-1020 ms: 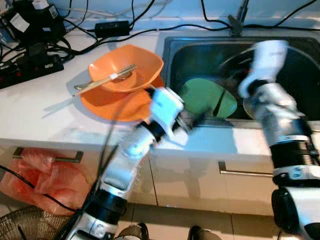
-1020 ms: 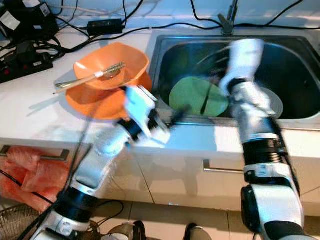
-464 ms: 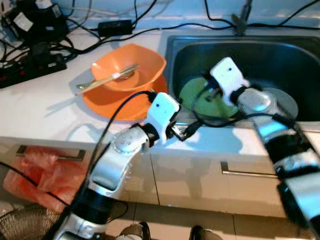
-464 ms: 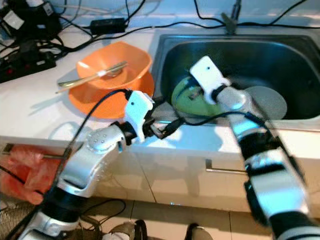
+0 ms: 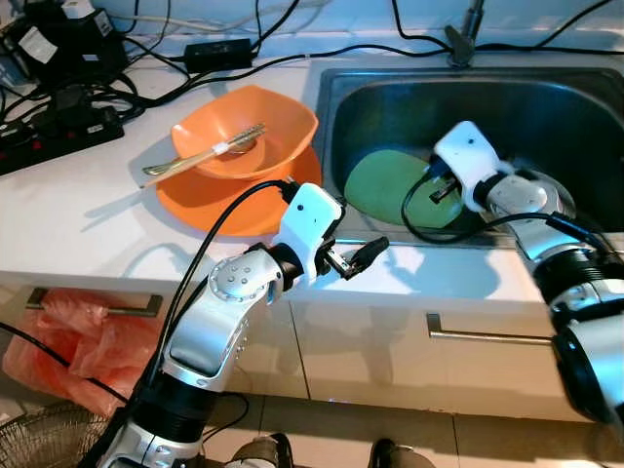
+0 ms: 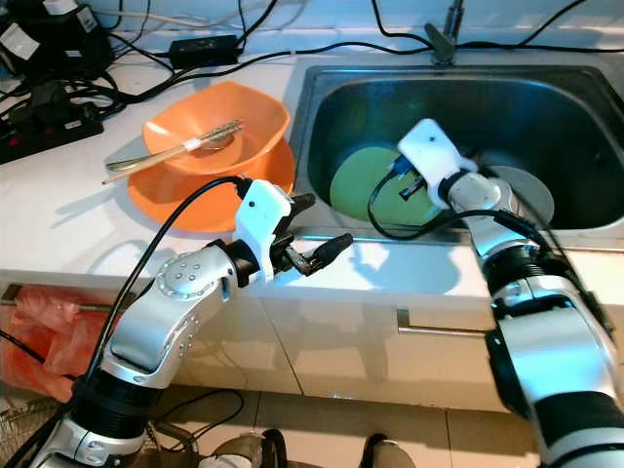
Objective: Kitchen organization
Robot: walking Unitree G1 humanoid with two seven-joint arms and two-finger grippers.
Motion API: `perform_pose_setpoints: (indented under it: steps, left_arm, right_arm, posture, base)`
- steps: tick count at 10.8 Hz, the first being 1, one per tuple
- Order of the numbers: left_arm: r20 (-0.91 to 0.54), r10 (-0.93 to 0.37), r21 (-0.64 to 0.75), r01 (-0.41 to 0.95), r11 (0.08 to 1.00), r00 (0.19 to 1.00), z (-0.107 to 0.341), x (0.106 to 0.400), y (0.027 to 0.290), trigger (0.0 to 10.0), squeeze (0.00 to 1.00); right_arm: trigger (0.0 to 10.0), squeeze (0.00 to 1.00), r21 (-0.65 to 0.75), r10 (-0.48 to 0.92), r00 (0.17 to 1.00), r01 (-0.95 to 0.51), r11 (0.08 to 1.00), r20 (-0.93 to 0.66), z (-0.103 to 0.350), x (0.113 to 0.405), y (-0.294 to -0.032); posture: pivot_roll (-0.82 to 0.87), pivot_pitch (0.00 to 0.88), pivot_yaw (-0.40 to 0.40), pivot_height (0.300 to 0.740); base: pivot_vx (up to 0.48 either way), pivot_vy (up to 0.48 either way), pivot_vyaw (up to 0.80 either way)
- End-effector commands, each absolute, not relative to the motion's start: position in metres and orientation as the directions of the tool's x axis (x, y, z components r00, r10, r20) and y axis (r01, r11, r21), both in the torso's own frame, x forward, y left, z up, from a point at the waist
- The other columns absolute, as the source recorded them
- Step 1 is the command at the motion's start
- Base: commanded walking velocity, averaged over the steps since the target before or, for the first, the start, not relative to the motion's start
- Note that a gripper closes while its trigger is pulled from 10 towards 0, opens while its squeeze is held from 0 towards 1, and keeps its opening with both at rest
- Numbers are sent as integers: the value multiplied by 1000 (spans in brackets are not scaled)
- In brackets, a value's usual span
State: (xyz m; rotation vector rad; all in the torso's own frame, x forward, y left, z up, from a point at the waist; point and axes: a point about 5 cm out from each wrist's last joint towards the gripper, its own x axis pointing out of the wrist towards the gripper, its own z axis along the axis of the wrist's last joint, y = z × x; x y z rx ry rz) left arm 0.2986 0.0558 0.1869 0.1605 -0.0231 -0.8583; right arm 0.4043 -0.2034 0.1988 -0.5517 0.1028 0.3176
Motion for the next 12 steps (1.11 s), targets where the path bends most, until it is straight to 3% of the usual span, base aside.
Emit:
perform_pose_setpoints:
  steps: [1, 5, 8, 12]
  left_arm:
    - [-33, -744, 151, 739, 656, 667, 191, 301, 58, 10000, 0]
    - [-41, -743, 154, 739, 656, 668, 191, 302, 58, 10000, 0]
    - [40, -689, 171, 675, 718, 723, 203, 308, 65, 10000, 0]
    - [332, -390, 250, 318, 914, 859, 242, 323, 109, 10000, 0]
  right_arm:
    - [10000, 1000, -410, 282, 943, -331, 850, -177, 202, 407, -201]
    - [10000, 1000, -260, 341, 924, -377, 889, -176, 205, 408, -196]
    - [10000, 1000, -179, 430, 897, -441, 880, -98, 224, 411, -186]
    - [10000, 1000, 59, 546, 813, -567, 822, 202, 272, 401, -166]
  posture:
    - [74, 157, 102, 740]
    - [64, 156, 100, 740]
    - [61, 151, 99, 740]
    - [49, 142, 98, 740]
  base:
    - [0, 0, 0]
    - [0, 0, 0]
    - [0, 0, 0]
    - [0, 0, 0]
